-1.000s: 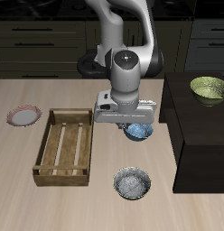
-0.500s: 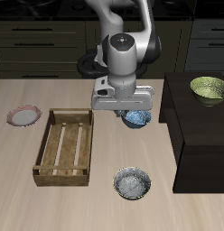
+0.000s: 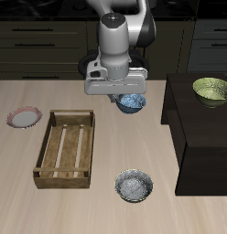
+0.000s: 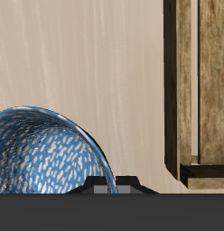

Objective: Place the blue bowl on the plate

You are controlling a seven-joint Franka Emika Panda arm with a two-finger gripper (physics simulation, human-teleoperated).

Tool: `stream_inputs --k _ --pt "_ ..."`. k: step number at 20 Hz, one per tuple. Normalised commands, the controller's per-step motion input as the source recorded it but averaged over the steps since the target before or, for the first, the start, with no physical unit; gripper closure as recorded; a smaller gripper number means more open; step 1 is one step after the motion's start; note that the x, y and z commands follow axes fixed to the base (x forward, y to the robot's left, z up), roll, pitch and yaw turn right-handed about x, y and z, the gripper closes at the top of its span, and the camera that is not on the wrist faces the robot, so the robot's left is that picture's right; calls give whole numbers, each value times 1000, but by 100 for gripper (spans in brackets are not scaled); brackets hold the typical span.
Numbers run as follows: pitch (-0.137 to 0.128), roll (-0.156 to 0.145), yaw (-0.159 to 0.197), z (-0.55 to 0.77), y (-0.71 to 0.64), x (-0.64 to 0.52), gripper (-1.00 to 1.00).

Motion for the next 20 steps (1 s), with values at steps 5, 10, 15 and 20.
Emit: stream_inputs --k 5,10,15,20 --pt "-27 4 11 205 -150 -219 100" --pt "15 -12 -8 150 -321 -216 100" --pt "-12 -11 9 111 -358 -204 100" --pt "-14 -13 10 87 -333 -131 100"
